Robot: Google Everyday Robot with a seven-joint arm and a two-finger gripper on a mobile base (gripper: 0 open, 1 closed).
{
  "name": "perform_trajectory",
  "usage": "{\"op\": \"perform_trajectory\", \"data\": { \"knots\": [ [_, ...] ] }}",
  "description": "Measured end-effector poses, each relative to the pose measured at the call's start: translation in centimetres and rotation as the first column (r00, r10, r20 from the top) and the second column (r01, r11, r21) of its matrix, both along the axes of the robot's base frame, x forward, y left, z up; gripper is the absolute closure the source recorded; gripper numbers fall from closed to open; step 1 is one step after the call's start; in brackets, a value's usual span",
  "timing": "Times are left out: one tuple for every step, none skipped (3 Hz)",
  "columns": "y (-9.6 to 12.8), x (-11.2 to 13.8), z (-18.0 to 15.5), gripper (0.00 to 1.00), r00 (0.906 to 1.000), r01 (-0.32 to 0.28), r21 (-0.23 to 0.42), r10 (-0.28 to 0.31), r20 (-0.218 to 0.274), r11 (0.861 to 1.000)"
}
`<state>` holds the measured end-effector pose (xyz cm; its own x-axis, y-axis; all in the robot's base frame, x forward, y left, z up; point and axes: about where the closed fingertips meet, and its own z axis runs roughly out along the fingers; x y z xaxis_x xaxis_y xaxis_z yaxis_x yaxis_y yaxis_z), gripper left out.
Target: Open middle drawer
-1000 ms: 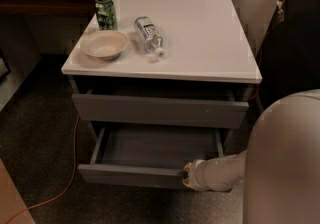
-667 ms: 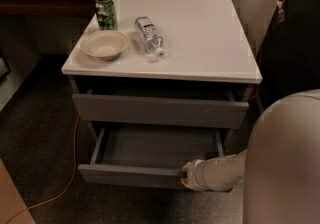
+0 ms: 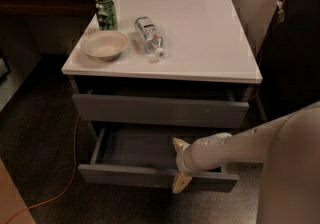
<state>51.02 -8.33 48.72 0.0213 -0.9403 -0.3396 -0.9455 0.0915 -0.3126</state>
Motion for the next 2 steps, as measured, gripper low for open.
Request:
{"op": "perform_trajectory", "data": {
  "knots": [
    [1.6, 1.7, 2.7, 0.00, 0.9990, -0.044, 0.002, 0.044, -0.013, 0.999],
    [1.8, 3.4, 3.6, 0.16, 0.9978, -0.053, 0.026, 0.054, -0.038, 0.998]
  ]
}}
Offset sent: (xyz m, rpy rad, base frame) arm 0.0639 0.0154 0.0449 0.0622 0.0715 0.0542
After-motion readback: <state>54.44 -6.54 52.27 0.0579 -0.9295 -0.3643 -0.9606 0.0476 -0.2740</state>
